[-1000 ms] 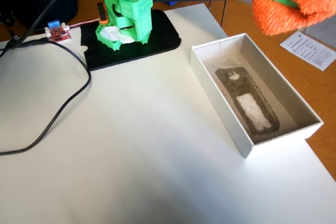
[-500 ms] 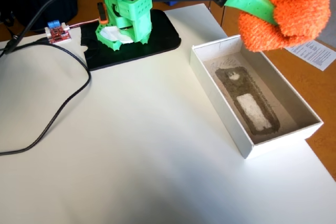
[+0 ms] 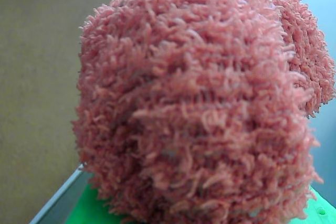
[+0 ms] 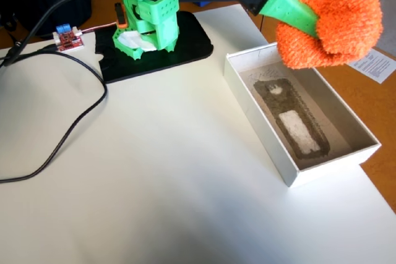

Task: Remove orange objects from table

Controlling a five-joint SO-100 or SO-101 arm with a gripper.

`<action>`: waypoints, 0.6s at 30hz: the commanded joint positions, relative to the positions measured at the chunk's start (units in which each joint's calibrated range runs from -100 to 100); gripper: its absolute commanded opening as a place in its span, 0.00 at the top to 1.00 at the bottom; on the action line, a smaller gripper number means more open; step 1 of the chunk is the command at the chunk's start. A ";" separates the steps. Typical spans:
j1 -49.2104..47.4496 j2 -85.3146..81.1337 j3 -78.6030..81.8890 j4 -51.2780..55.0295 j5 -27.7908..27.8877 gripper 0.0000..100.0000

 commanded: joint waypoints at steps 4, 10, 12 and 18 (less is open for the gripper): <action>-1.33 1.66 -2.45 0.15 2.10 0.99; -21.00 22.14 -35.98 -6.41 4.10 0.94; -28.83 29.94 -47.90 -13.71 3.66 0.73; -37.34 46.22 -71.54 -15.57 4.40 0.40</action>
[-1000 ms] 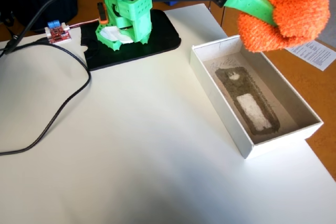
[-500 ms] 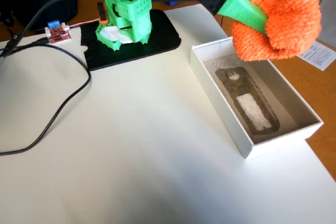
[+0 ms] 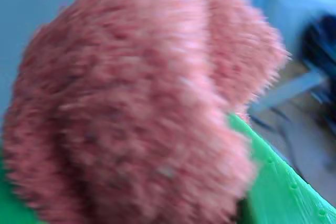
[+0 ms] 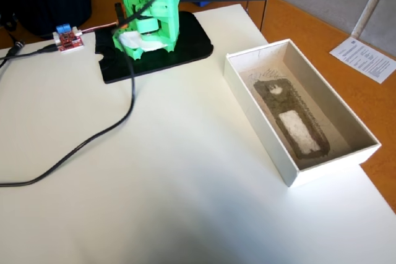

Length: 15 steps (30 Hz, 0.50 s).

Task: Remove orange objects from table

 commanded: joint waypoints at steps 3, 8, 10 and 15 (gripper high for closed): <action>-1.62 4.17 -10.98 2.65 3.57 0.40; 0.82 0.22 -4.49 3.06 3.03 0.40; 2.44 -1.79 -2.17 3.06 1.86 0.40; 18.78 -16.39 14.69 8.57 -5.91 0.40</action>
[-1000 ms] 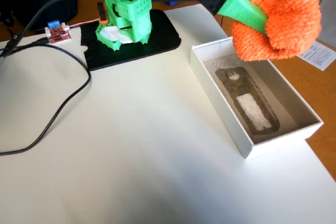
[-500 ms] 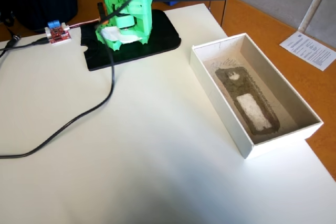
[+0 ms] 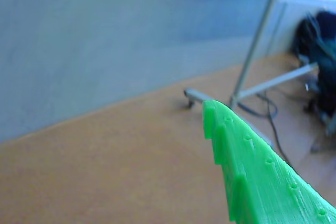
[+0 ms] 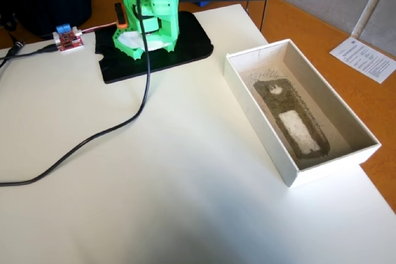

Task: Remove orange objects from table

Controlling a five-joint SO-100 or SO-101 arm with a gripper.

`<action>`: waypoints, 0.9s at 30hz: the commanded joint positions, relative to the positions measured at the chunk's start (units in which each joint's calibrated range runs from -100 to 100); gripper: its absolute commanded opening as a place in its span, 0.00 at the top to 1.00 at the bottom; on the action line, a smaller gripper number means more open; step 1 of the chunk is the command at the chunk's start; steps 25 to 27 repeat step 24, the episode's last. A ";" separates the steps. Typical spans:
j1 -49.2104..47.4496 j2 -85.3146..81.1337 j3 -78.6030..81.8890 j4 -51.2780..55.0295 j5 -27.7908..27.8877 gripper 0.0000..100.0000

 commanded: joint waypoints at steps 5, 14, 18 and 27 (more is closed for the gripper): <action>45.99 -34.78 42.63 25.01 -4.30 0.40; 67.28 -77.08 75.39 69.03 -9.67 0.40; 65.95 -90.76 82.75 80.06 -6.74 0.40; 69.79 -92.86 92.63 78.52 -3.61 0.40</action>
